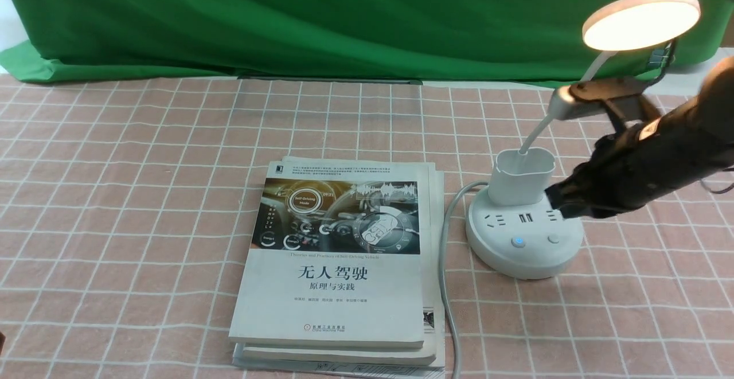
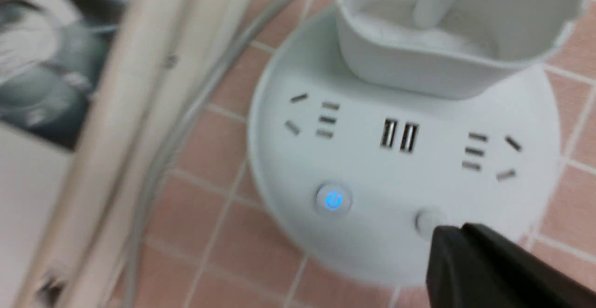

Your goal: Turn on the table lamp on the pink coffee tablecloth with your hand.

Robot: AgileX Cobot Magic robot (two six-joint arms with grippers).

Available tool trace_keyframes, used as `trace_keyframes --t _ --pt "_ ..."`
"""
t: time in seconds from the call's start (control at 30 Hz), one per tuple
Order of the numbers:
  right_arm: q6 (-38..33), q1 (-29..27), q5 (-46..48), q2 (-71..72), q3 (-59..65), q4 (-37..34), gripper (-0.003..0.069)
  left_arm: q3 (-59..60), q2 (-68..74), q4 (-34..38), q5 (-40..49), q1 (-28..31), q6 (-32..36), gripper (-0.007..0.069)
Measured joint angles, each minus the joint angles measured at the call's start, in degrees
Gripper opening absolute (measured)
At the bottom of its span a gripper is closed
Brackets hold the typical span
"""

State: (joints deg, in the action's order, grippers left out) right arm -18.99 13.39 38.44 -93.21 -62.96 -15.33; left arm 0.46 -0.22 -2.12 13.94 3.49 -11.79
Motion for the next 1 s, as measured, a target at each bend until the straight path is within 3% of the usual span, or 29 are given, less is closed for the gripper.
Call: trace_keyframes --t 0.47,1.0 --pt "4.51 0.00 1.96 30.55 20.08 0.03 0.0033 0.00 0.00 0.00 0.00 0.00 -0.09 0.0019" --pt "8.03 0.00 3.24 48.87 22.08 0.03 0.0078 0.00 0.00 0.00 0.00 0.00 -0.09 0.0019"
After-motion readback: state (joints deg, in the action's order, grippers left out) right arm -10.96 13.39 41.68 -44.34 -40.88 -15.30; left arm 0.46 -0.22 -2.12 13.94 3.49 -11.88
